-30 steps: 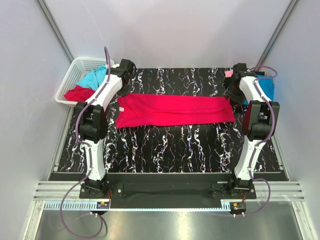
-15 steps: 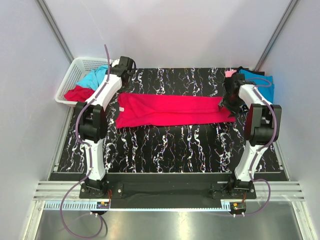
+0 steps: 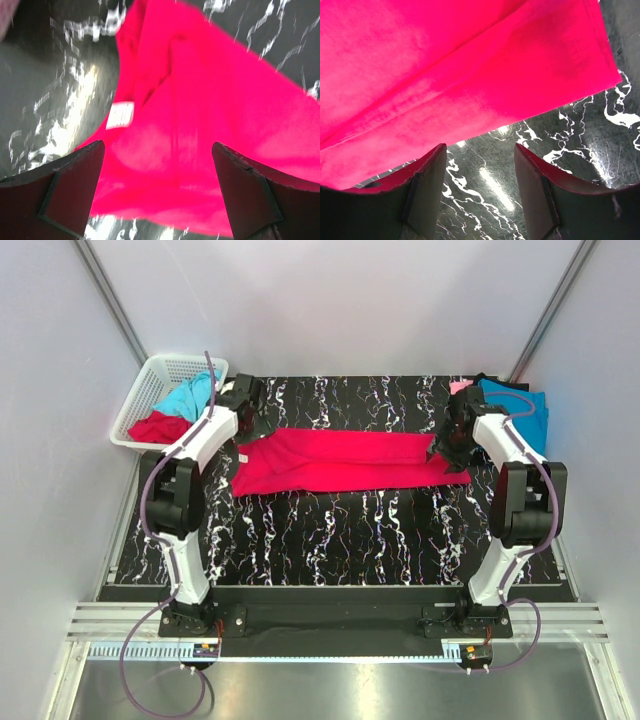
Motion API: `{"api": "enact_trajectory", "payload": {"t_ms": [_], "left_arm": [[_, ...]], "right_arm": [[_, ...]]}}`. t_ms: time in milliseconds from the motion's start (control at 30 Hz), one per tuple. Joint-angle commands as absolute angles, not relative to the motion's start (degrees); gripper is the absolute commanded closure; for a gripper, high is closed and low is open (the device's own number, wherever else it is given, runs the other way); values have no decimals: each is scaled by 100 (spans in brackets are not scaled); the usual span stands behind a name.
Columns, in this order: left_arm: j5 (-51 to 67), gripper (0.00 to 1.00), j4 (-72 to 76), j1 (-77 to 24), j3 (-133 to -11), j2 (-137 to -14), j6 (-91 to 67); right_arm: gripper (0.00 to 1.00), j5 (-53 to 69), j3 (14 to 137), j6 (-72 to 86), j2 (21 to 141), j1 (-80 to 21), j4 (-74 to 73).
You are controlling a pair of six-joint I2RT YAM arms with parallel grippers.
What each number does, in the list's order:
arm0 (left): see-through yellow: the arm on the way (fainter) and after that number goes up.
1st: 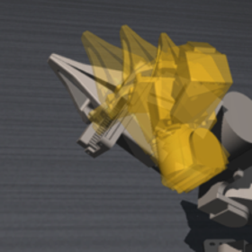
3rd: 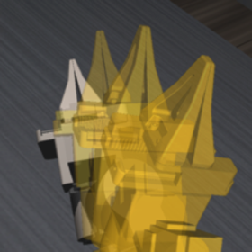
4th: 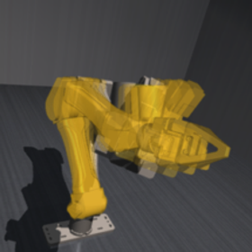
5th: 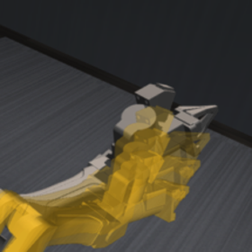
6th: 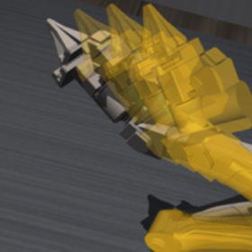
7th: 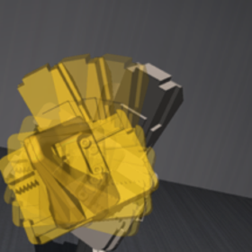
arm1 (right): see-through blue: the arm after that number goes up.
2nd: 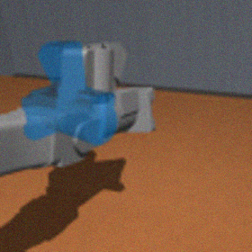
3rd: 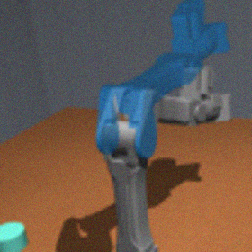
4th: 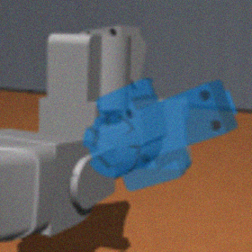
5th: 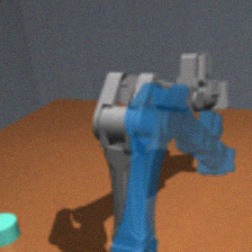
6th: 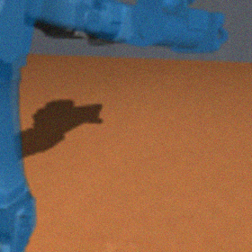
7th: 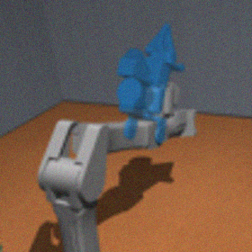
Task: Fold and stack the t-shirts
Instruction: Fold the tshirt
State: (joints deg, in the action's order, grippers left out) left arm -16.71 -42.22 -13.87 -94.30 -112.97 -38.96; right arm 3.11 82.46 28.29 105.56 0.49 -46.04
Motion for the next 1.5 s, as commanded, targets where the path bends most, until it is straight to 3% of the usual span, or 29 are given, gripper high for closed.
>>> {"api": "enact_trajectory", "payload": {"t_ms": [0,500,1467], "left_arm": [[-1108,6,-4078,-1423,-9054,-10600,-4034],[-676,6,-4026,-2223,-8262,-10872,-4333],[-1204,7,-4034,-2153,-7919,-11153,-4307]], "right_arm": [[37,290,8183,2786,10599,-104,-4597],[38,-141,8218,2593,11434,-264,-4562],[42,-9,8578,2663,11206,-272,-4570]]}}
